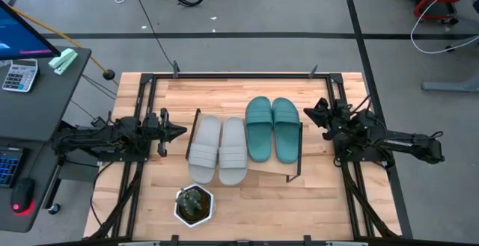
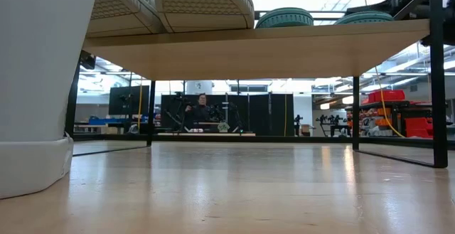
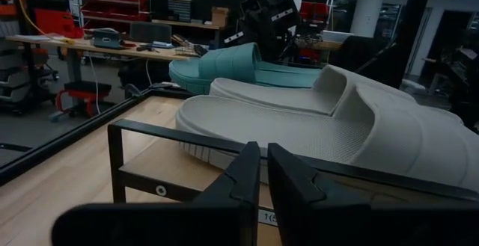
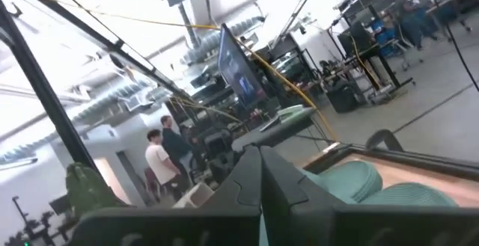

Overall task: Pick and place slides into the shelf
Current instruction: Return to Home Position

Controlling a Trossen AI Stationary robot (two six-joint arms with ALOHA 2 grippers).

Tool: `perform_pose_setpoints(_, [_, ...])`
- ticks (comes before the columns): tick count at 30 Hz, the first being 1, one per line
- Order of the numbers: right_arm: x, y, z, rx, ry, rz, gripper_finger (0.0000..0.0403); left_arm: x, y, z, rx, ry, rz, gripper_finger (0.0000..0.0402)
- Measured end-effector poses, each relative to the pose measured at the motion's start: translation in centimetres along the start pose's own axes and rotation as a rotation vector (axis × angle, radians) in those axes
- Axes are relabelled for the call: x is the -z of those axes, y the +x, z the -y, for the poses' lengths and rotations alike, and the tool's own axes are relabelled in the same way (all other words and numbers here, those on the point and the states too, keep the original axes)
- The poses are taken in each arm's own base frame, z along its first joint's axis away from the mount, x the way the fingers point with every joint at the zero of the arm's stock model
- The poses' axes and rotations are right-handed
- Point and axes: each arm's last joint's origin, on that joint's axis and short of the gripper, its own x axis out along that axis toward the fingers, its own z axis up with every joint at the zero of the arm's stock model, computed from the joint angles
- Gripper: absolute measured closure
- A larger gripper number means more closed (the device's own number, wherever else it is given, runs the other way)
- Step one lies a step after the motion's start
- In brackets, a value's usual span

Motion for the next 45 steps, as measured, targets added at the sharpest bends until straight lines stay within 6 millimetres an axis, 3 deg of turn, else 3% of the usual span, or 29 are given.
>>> perform_pose_setpoints(18, [-0.7, -1.2, -0.9, -0.139, -0.033, 0.021, 0.0403, 0.0, 0.0, 0.0, 0.0, 0.0, 0.0, 0.0376])
perform_pose_setpoints(25, [0.7, -1.2, -0.2, -0.108, -0.017, -0.152, 0.0403, 0.0, 0.0, 0.0, 0.0, 0.0, 0.0, 0.0366])
perform_pose_setpoints(35, [1.3, -1.4, -1.5, -0.249, 0.039, -0.216, 0.0403, 0.0, 0.0, 0.0, 0.0, 0.0, -0.001, 0.038])
perform_pose_setpoints(45, [2.4, -1.5, -1.2, -0.113, -0.172, -0.244, 0.0403, 0.0, 0.0, 0.0, 0.0, 0.0, -0.001, 0.0369])
